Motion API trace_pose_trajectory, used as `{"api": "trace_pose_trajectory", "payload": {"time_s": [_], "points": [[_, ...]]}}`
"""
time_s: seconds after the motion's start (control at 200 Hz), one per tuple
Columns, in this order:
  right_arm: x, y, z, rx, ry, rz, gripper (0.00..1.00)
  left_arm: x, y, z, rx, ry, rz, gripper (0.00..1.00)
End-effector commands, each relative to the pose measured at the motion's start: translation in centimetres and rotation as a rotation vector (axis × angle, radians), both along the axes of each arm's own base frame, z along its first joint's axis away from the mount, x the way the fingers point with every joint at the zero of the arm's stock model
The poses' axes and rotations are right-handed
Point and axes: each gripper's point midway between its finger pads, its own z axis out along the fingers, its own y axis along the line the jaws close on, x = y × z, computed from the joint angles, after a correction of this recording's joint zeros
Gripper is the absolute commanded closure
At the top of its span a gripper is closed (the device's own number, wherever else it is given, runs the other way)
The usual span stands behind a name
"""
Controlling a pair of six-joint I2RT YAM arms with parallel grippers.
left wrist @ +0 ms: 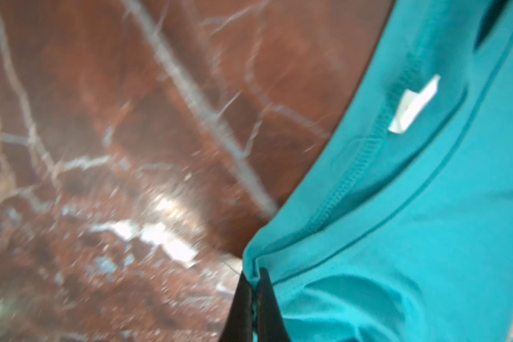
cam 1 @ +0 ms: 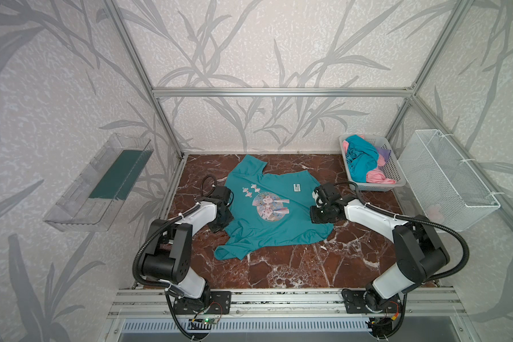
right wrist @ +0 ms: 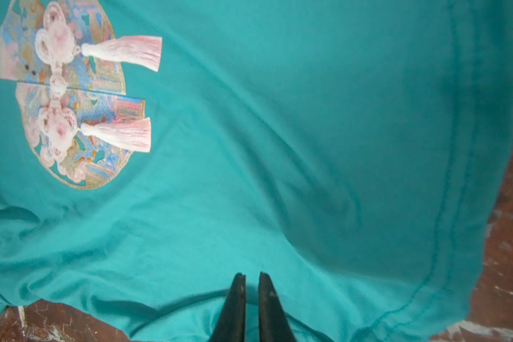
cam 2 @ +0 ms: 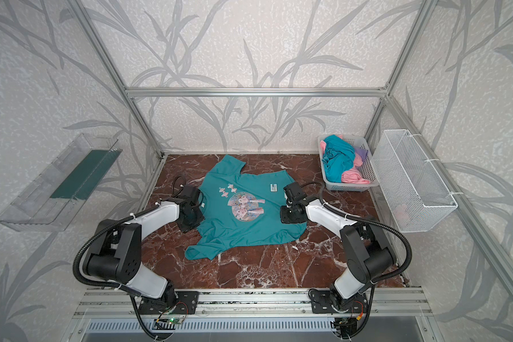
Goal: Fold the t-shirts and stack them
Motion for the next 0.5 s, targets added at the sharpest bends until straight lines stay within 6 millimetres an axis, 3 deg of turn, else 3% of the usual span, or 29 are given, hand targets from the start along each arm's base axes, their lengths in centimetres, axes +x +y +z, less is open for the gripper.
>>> {"api": "trace_pose_trajectory", "payload": {"time_s": [0.0, 0.065, 0.12, 0.22, 0.32, 0.495], "points": [[0.1, -0.2, -0.6, -0.004, 0.014, -0.010, 0.87, -2.8, 1.0, -0.8, 0.033, 0.075, 0.063, 0.91], [0.1, -0.2, -0.6, -0.002, 0.019, -0.009, 0.87, -3.3, 1.3, -0.9, 0.047, 0.092, 0.075, 0.85], [0.0, -0.2, -0.3, 0.000, 0.015, -0.005, 0.87, -3.4, 1.6, -0.7, 0.060, 0.100, 0.079, 0.71], [-0.1, -0.7, 0.3, -0.010, -0.010, -0.013, 0.86, -2.8, 2.2, 1.3, 0.101, 0.063, 0.092, 0.59], [-0.6, -1.1, 1.1, -0.019, -0.022, -0.011, 0.86, -1.0, 2.2, 4.5, 0.110, -0.040, 0.083, 0.57], [-2.7, -1.9, 2.6, -0.039, -0.028, 0.011, 0.84, 0.8, -0.4, 8.4, 0.097, -0.136, -0.032, 0.57]]}}
